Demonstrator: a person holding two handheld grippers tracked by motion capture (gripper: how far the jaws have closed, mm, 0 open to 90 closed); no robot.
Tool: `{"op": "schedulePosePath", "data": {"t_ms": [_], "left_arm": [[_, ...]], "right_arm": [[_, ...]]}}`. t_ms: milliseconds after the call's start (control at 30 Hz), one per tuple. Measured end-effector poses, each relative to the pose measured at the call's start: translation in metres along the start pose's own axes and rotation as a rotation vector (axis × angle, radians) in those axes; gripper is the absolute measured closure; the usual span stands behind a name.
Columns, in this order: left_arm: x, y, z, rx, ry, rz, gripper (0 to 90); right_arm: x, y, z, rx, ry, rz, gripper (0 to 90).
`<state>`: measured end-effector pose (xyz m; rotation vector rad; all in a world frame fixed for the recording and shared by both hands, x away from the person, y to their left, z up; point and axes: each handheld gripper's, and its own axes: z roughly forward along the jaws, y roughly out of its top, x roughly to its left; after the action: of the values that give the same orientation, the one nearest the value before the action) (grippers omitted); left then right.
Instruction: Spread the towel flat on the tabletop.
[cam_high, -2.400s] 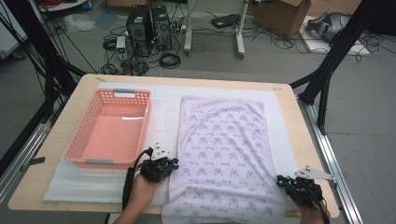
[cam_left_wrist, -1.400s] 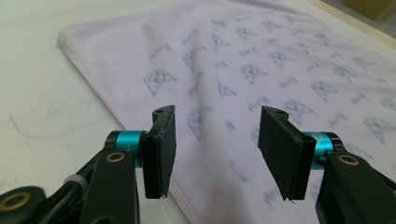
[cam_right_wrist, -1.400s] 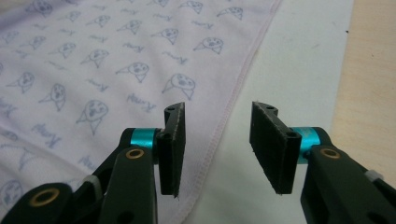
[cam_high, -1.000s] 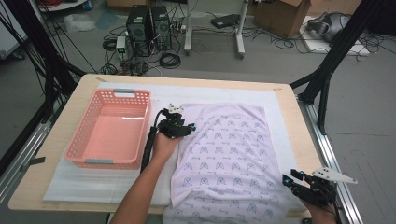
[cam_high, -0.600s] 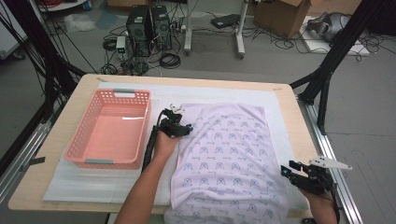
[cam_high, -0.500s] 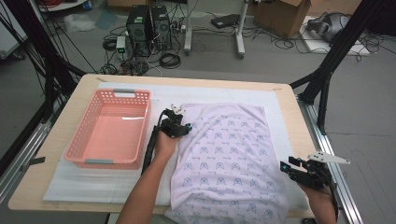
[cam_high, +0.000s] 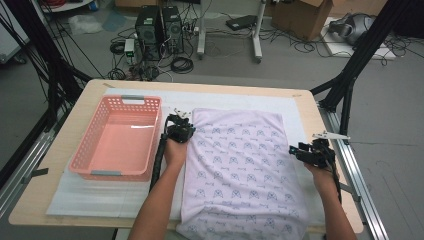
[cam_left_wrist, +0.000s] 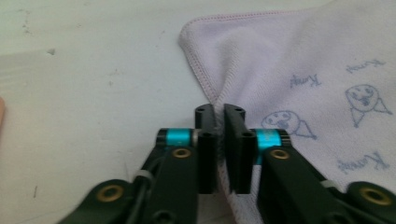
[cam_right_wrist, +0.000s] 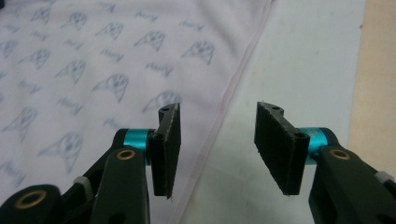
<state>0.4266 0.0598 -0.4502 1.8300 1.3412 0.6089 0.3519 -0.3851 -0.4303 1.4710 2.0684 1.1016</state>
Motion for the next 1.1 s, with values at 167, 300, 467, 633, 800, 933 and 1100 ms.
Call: {"op": "schedulePosePath", "data": {"t_ms": [167,300,467,633,800,933,1100], "left_arm": [[-0.002,-0.001,-0.003,0.042,-0.089,0.008,54.1],[-0.005,-0.001,-0.003,0.041,-0.049,0.063,67.2],[-0.004,0.001,0.001,0.006,0.002,0.001,87.6],[0.005,0.002,0.002,-0.054,0.037,-0.063,87.6],[0.002,0.003,-0.002,-0.04,-0.026,-0.101,56.4],[-0.012,0.003,-0.013,-0.012,-0.092,-0.041,47.2],[-0.028,0.002,-0.031,-0.02,-0.144,0.016,44.9]], "right_arm": [[-0.007,0.013,0.031,0.038,-0.026,0.009,50.2],[0.001,0.018,0.048,0.061,-0.051,-0.079,60.6],[-0.001,0.027,0.055,0.076,-0.017,-0.127,88.0],[-0.007,0.045,0.066,0.027,-0.075,-0.116,88.3],[-0.007,0.048,0.072,0.027,-0.094,-0.081,76.8],[-0.009,0.043,0.054,-0.014,-0.073,-0.022,65.3],[-0.005,0.029,0.021,-0.041,-0.051,-0.039,62.2]]}}
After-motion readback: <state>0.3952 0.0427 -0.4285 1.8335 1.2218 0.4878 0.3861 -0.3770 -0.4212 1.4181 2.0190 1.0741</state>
